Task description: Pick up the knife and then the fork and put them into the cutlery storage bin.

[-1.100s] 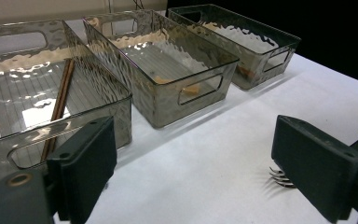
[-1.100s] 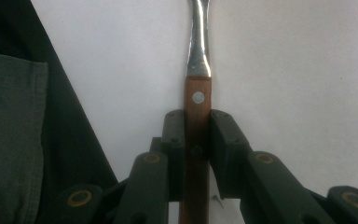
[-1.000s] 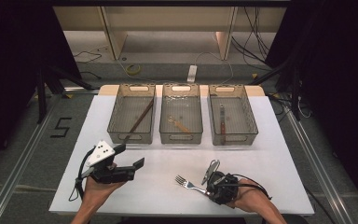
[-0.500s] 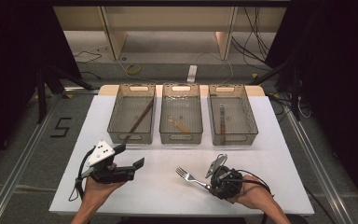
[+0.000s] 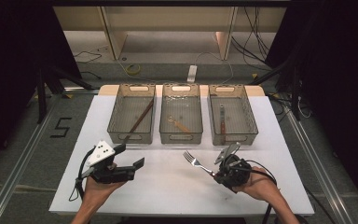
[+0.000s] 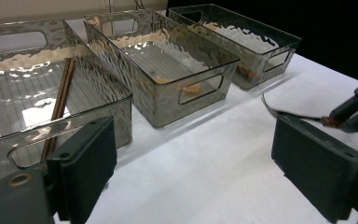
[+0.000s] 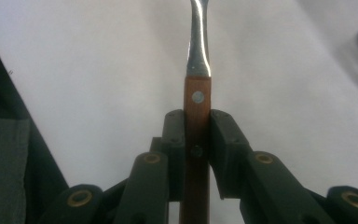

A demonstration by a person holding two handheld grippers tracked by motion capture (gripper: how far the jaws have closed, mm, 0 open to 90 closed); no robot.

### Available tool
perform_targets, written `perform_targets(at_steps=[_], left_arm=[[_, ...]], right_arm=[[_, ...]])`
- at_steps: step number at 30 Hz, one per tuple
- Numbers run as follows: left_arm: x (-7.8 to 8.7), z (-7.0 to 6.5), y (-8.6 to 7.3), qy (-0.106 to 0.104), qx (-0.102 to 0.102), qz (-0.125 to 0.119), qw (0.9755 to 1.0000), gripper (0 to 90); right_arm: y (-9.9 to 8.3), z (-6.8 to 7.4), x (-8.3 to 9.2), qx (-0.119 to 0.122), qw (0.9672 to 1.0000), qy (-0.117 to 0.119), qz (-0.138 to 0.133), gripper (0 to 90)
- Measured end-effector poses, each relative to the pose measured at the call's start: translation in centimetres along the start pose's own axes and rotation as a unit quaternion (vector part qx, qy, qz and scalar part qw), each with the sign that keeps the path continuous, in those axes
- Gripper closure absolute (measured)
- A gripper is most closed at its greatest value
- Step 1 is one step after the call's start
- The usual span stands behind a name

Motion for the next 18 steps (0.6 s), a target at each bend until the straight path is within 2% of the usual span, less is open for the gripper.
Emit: perform_targets(at_steps=[8,18], left_arm=[[0.0,0.0,0.0,0.001,0.001,0.0,1.0,13.6],[0.0,0.0,0.0,0.002,0.001,0.001,1.0,13.6]], right_arm=[[0.5,-1.7,0.8,-0.014,0.9996,-0.002,-0.023,77.2],[1.4,-2.2,1.2,-0.017,0.9993,-0.007,-0.033,77.2]])
Point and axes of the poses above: each handheld gripper's, and its own axes: x roughly backward along the jaws, y roughly out of its top, z roughly to its left, the point moved 4 cm from there along -x, roughly forward along the jaws
